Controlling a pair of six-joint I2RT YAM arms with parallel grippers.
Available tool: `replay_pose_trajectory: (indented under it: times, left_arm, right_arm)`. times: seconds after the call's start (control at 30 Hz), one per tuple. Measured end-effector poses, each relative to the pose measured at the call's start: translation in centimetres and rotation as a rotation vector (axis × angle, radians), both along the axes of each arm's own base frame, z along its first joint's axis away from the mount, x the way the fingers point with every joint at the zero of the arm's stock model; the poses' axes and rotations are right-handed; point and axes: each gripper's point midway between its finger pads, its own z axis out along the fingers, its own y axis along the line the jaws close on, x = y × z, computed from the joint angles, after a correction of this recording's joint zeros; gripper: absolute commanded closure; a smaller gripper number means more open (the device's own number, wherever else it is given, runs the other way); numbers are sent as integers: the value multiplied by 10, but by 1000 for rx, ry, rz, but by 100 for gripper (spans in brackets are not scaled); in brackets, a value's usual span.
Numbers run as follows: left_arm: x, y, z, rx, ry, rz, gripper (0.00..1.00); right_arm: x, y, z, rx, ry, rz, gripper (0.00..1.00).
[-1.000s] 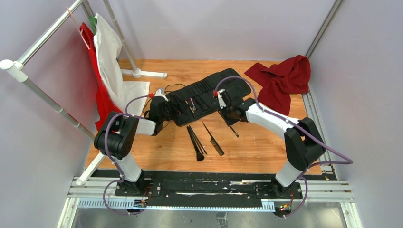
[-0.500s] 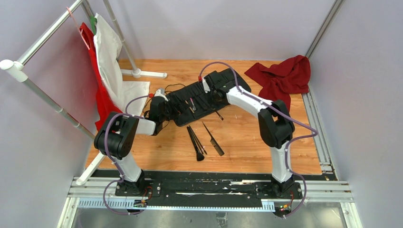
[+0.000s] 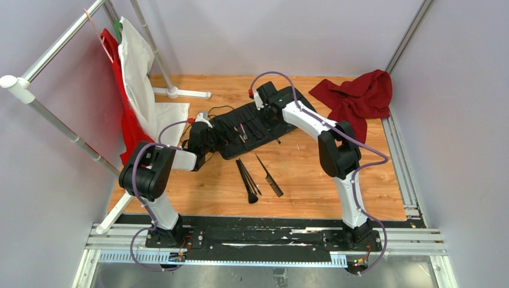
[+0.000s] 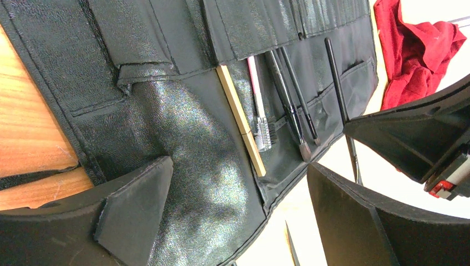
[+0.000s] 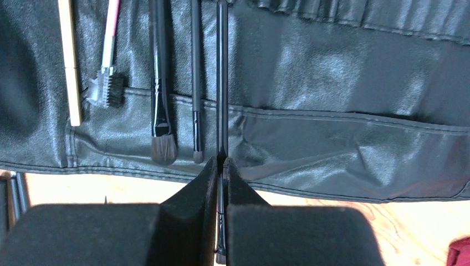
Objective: Organize the makeup
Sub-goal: Place the makeup brush in the cosmetics bag.
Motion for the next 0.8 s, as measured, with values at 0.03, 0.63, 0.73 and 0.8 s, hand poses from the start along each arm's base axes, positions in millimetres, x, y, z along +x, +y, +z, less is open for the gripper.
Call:
replay_pose_trajectory:
  times: [0.03,0.63,0.73,0.8]
  left_arm:
    - [0,0,0,0,0,0,2]
    - [0,0,0,0,0,-2,2]
    - [0,0,0,-1,0,-1,2]
    - [0,0,0,-1,0,-1,2]
  right_arm:
    - [2,-1,0,-1,-2,0,100]
    - [9,-10,-19,-22,32,11,99]
    - [10,-9,-19,-19,34,15,99]
    - [10,-8,-20,-19,35,16,99]
